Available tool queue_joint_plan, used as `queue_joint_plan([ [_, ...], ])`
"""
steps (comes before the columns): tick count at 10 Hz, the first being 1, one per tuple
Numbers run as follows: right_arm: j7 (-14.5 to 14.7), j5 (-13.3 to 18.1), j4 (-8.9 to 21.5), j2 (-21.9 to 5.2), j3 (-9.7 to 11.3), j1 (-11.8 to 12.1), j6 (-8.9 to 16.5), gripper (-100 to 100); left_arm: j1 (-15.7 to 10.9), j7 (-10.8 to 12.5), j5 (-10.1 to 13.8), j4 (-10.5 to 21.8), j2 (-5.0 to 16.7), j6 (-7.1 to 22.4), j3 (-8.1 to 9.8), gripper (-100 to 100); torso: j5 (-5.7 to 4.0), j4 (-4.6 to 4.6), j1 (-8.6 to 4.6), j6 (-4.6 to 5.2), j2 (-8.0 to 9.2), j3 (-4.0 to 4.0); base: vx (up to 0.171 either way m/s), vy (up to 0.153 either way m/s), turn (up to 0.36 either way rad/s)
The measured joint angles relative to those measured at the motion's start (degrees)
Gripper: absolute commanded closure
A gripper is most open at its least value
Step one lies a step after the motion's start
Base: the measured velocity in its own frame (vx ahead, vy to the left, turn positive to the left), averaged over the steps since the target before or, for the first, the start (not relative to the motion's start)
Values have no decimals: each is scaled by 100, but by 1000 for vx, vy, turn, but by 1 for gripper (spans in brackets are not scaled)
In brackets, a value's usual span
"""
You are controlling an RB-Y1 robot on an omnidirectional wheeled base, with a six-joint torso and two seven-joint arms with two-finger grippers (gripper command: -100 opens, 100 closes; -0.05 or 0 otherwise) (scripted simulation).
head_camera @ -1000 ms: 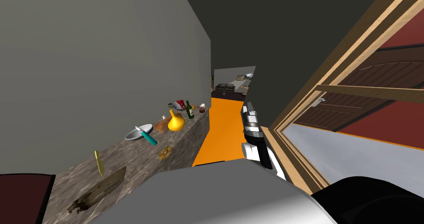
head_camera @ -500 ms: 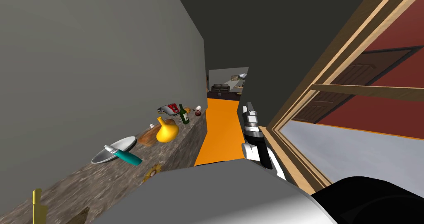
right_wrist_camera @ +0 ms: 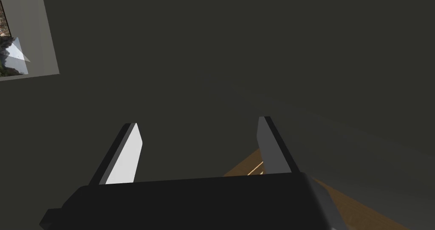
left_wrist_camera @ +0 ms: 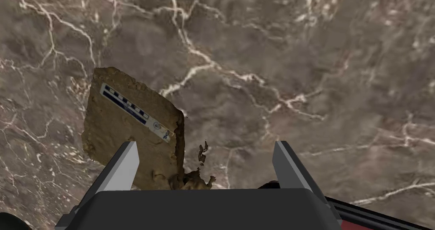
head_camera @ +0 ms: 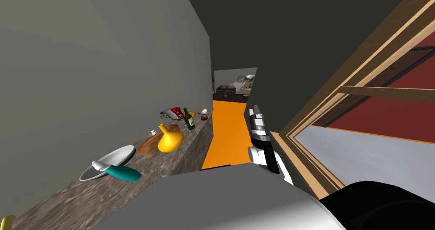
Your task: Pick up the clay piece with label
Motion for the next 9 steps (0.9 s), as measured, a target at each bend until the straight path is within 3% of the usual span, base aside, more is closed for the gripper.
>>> queue_joint_plan([
  [3, 0, 0, 1, 1, 2, -3, 0, 0, 11, -441, -1, -31, -122, 29, -43, -100, -5, 7, -23, 13, 40, 21, -7, 7, -23],
  [9, 0, 0, 1, 1, 2, -3, 0, 0, -2, -461, -13, -23, -129, 38, -44, -100, -7, 7, -29, 12, 37, 19, -5, 0, -9],
])
